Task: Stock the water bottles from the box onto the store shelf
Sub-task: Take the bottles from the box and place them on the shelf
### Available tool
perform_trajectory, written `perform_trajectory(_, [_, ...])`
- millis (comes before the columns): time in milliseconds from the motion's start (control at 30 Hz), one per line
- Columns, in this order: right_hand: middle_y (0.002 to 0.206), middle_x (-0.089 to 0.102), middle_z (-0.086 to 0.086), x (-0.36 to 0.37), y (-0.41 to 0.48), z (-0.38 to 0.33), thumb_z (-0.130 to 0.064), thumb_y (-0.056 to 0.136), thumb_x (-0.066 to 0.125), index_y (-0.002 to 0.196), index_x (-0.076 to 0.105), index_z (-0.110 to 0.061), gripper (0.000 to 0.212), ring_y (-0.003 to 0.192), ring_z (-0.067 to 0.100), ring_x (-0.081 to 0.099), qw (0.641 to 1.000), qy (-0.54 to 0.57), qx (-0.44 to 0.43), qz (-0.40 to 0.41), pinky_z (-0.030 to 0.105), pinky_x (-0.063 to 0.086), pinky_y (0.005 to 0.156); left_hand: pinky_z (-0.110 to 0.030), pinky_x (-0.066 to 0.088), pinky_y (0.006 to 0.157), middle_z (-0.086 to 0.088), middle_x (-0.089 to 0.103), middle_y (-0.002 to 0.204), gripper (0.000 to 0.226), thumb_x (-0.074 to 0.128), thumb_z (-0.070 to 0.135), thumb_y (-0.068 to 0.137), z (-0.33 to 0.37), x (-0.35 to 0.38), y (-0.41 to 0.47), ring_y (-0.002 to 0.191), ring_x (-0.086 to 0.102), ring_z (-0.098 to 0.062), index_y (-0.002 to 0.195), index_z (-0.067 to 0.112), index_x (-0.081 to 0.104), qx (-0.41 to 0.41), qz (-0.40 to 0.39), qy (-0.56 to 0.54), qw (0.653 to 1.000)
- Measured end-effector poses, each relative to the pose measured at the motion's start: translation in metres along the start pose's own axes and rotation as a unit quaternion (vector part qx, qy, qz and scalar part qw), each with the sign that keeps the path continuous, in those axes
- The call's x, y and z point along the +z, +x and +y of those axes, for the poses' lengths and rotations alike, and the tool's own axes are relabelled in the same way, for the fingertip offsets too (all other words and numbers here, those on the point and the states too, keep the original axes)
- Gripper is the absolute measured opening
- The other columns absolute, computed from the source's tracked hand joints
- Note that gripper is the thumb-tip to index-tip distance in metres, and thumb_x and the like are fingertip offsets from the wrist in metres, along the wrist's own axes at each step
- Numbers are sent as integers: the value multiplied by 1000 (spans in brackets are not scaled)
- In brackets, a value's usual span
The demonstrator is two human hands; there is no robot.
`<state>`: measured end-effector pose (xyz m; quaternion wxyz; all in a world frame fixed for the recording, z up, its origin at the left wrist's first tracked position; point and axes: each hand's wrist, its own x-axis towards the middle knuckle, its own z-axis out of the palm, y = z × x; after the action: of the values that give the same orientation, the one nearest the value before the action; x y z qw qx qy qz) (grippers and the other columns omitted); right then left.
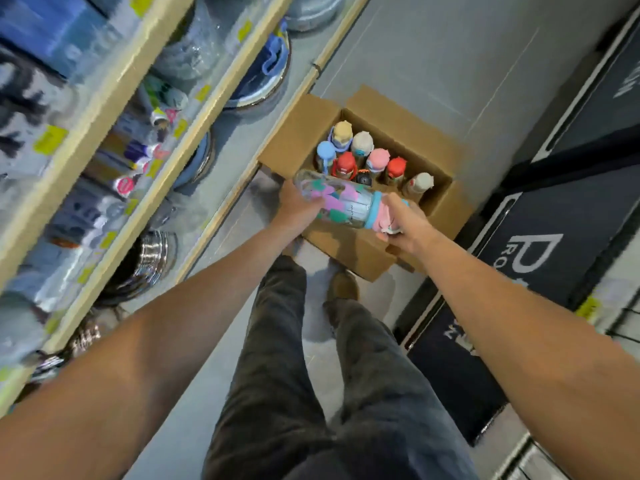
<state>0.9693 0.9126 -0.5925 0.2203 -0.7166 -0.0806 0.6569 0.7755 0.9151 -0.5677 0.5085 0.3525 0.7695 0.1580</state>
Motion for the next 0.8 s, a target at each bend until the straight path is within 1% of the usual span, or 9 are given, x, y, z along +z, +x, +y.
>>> perform_trajectory(100, [88, 64, 12, 20, -34, -26, -31, 82, 63, 104, 57, -14, 28, 59, 20, 61, 996, -65, -47, -41, 25, 46, 45, -20, 33, 102, -12, 34, 142, 89, 73, 30, 76, 5, -35, -34, 133, 38, -23, 144, 2, 23, 27, 25, 41, 998])
perform_trajectory(167, [71, 60, 9, 46, -65, -35, -29, 84, 62, 95, 60, -9, 23, 53, 19, 58, 985, -124, -84, -79, 26, 45, 47, -34, 15, 117, -21, 12, 155, 108, 73, 43, 73, 1, -68, -63, 146, 12, -34, 149, 1, 8, 74, 65, 154, 983])
perform_trajectory(233, [68, 58, 6, 73, -80, -47, -33, 79, 65, 98, 59, -8, 32, 53, 19, 57, 970, -191, -108, -107, 26, 46, 45, -46, 9, 119, -16, -4, 159, 108, 69, 44, 79, 4, -93, -83, 147, -3, -34, 151, 6, -2, 156, 110, 322, 927])
perform_trajectory(333, [82, 58, 10, 139, -116, -46, -50, 55, 69, 106, 57, -15, 64, 57, 18, 58, 923, -311, -133, -185, 25, 47, 44, -53, 14, 116, -10, 3, 160, 103, 62, 57, 79, -13, -146, -130, 148, 3, -32, 152, 17, 1, 179, 144, 445, 866])
perform_trajectory(400, [82, 60, 10, 181, -155, -42, -51, 63, 68, 107, 59, -13, 59, 57, 16, 59, 883, -372, -163, -235, 25, 49, 48, -58, 17, 113, -11, 12, 158, 104, 65, 57, 77, -23, -180, -153, 146, 9, -35, 152, 18, 5, 137, 135, 447, 874])
perform_trajectory(500, [77, 56, 7, 244, -224, -11, -34, 88, 62, 98, 56, -17, 20, 63, 14, 55, 825, -430, -212, -298, 27, 50, 56, -54, 31, 107, -14, 27, 152, 104, 69, 51, 76, -65, -234, -201, 137, 31, -37, 151, 16, 7, 48, 162, 406, 898])
perform_trajectory(600, [83, 56, 5, 293, -266, 28, -34, 86, 64, 117, 48, -17, 38, 68, 15, 57, 778, -475, -231, -340, 28, 53, 56, -49, 38, 100, -14, 37, 145, 100, 70, 52, 74, -115, -271, -244, 128, 43, -35, 149, 18, 14, 12, 209, 359, 910])
perform_trajectory(733, [106, 70, 13, 336, -324, 95, -55, 74, 68, 112, 63, -13, 57, 92, 26, 69, 708, -502, -260, -422, 43, 59, 79, -46, 42, 95, -11, 44, 139, 95, 71, 53, 71, -187, -307, -310, 122, 48, -33, 145, 19, 21, -20, 262, 285, 922])
perform_trajectory(800, [110, 70, 5, 355, -360, 135, -67, 74, 64, 114, 63, -21, 61, 95, 21, 68, 673, -513, -275, -457, 36, 56, 77, -40, 45, 88, -8, 51, 134, 89, 74, 51, 69, -227, -326, -347, 116, 52, -31, 140, 20, 29, -29, 288, 226, 930])
